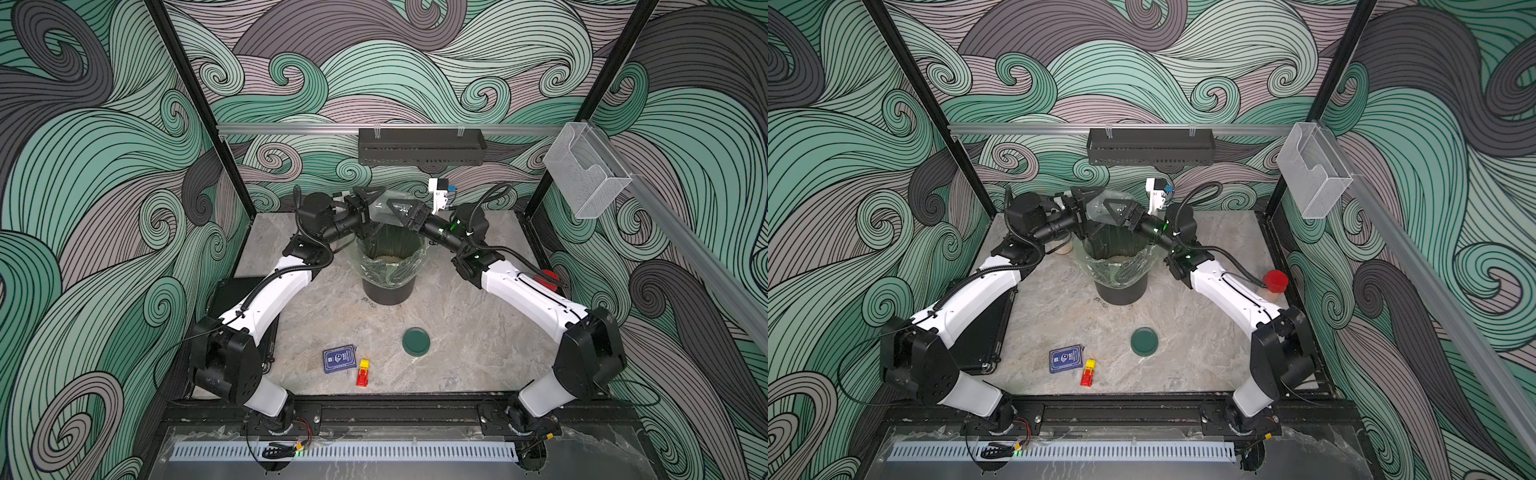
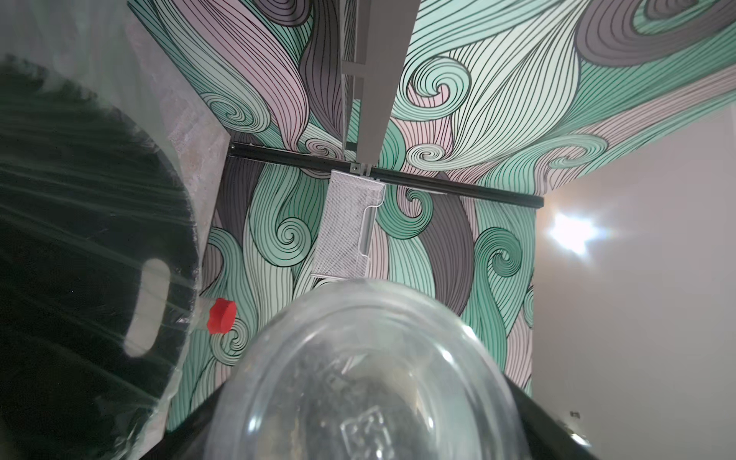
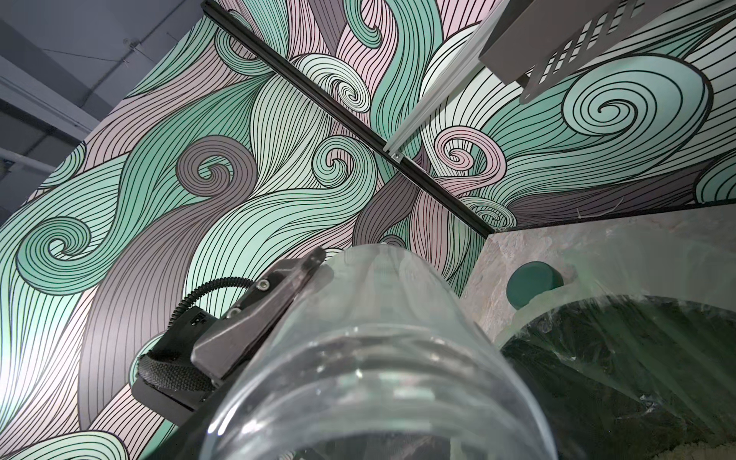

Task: Empty expired oatmeal from jars
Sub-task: Place the jar at the center of the board.

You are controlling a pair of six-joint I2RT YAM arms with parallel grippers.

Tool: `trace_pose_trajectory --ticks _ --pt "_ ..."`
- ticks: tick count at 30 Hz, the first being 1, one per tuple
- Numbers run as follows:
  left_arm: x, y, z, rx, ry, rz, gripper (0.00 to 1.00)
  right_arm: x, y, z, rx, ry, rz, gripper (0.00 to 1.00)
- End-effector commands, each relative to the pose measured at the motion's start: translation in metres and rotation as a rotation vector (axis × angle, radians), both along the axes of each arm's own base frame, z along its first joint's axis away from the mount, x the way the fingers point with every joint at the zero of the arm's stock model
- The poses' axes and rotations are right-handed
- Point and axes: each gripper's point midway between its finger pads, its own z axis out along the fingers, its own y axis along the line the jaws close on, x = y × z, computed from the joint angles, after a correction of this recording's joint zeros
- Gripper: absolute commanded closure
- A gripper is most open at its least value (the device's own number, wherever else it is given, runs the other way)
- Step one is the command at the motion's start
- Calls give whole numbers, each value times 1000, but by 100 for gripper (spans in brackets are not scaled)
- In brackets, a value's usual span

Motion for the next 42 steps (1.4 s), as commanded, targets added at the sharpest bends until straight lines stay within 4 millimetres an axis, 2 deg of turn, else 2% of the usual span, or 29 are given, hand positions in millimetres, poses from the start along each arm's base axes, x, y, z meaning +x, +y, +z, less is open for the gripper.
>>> trace_pose_trajectory --ticks 1,7,11,14,17,20,23,25,28,34,42 --pt "-27 10 11 109 -112 6 1 -6 -22 39 23 -95 -54 66" --pt "-29 19 -24 247 -98 41 1 -7 -25 43 22 -80 -27 69" --pt "-40 27 -33 336 -134 35 1 -14 -33 44 -30 -67 -5 72" --pt "-60 42 -29 471 -212 43 1 -36 -49 41 -156 -74 -17 72" --pt "-80 58 -30 598 -270 56 1 -69 -74 28 -294 -86 -64 72" --pt "-96 66 -40 661 -300 47 1 -110 -98 8 -438 -96 -87 72" --pt "-107 68 -55 695 -303 20 1 -151 -115 -22 -585 -90 -73 71" --pt "-114 67 -66 720 -298 -9 1 -176 -126 -48 -695 -67 -50 71" --pt "-122 65 -79 749 -293 -42 1 -203 -139 -87 -835 -9 -4 71" --pt "-123 57 -94 712 -281 -79 1 -242 -136 -159 -993 114 193 70" --pt "-117 50 -109 723 -254 -117 1 -276 -123 -219 -1178 166 350 66"
